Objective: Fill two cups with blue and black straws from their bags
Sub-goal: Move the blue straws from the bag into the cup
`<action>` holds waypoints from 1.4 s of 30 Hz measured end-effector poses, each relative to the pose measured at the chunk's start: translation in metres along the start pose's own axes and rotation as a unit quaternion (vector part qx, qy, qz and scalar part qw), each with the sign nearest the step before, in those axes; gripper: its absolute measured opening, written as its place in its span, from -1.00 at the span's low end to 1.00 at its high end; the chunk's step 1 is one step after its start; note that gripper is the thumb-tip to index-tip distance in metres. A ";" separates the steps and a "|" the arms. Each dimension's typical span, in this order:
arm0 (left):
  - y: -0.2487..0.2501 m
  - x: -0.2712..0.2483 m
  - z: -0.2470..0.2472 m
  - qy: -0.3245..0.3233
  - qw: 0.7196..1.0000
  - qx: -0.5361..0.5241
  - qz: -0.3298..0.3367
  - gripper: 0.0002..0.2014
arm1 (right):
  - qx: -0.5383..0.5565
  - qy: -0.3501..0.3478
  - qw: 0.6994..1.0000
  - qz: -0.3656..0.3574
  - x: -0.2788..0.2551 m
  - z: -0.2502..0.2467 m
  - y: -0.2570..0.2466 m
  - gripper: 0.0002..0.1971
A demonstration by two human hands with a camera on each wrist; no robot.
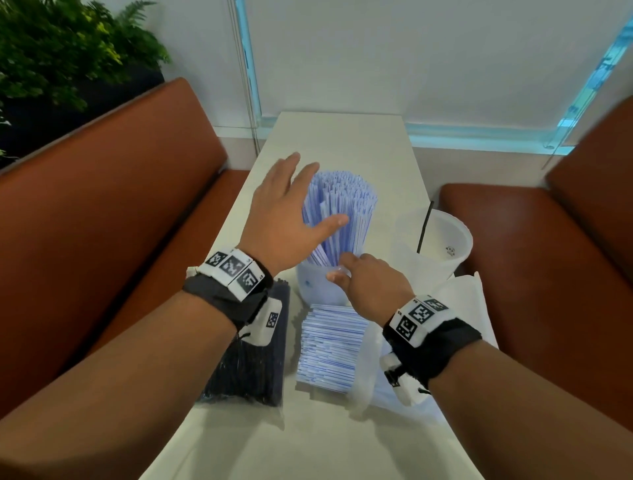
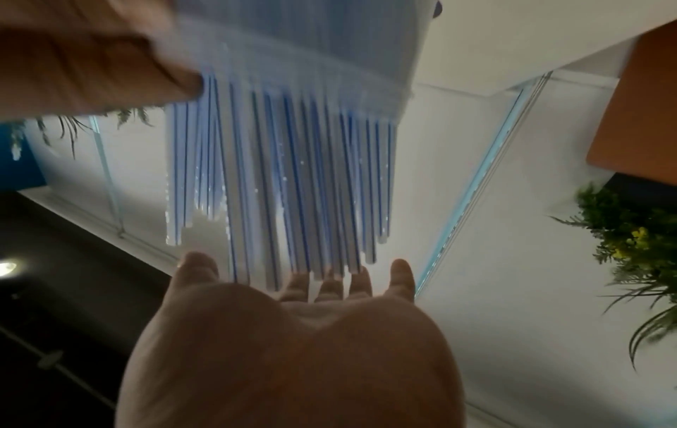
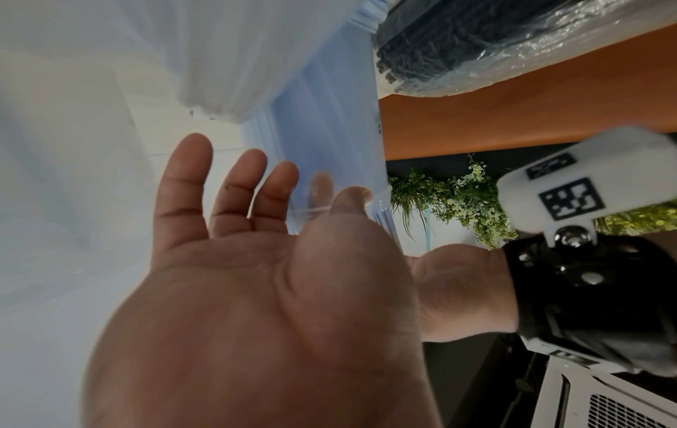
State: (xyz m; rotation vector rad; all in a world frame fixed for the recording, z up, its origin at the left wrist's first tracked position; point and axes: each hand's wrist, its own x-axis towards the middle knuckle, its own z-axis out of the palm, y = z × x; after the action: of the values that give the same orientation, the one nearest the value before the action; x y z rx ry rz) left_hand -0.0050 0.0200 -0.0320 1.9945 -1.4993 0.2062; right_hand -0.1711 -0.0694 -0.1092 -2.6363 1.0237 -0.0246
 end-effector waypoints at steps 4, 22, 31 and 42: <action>0.012 -0.008 0.015 -0.037 0.997 -0.065 -0.021 0.05 | 0.015 -0.012 1.000 0.006 0.002 0.001 -0.001 -0.59; 0.011 0.067 0.044 -0.050 0.992 0.119 -0.007 -0.29 | 0.012 0.011 1.000 -0.004 -0.006 0.001 -0.001 -0.66; 0.016 0.058 0.026 -0.134 0.973 0.186 -0.008 -0.12 | -0.017 -0.010 1.000 -0.006 -0.007 -0.007 -0.003 -0.62; 0.058 -0.009 -0.037 0.109 0.985 -0.056 0.119 -0.66 | -0.076 -0.041 0.979 0.182 -0.047 0.006 0.026 -0.32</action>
State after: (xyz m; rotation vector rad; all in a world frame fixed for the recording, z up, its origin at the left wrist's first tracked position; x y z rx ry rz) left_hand -0.0521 0.0390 0.0156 1.6457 -1.5673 0.4161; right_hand -0.2223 -0.0543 -0.1179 -2.5113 1.5156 0.2515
